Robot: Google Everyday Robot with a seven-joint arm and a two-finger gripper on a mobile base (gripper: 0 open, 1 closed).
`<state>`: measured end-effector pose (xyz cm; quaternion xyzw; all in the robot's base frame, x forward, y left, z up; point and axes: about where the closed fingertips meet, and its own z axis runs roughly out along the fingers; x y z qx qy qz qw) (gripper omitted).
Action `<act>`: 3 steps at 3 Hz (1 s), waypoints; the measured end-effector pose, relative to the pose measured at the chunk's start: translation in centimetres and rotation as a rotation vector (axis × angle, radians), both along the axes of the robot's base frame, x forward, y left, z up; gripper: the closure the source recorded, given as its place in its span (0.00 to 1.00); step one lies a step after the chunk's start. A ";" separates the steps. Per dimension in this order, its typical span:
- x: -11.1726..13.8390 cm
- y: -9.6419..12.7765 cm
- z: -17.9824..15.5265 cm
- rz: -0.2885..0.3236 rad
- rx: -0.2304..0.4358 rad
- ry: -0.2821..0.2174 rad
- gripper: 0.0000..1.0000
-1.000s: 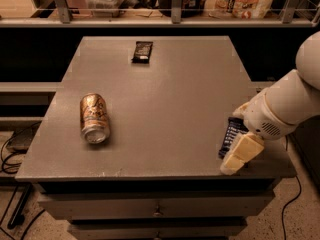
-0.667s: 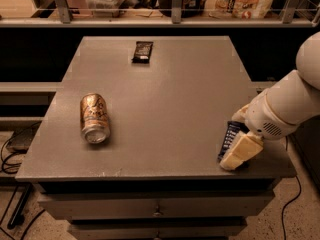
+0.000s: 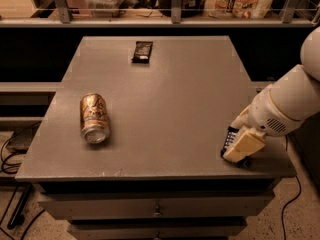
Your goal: Pick rxbar blueberry
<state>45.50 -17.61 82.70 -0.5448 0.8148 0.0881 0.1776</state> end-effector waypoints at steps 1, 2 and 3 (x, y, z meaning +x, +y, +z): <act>1.0 -1.0 1.8 0.025 0.009 -0.048 1.00; 2.6 -1.0 5.9 0.066 0.098 -0.098 1.00; 4.6 -0.7 12.0 0.121 0.161 -0.179 1.00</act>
Offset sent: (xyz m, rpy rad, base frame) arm 0.0512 -0.0113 0.1263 0.2277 -0.1857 0.1076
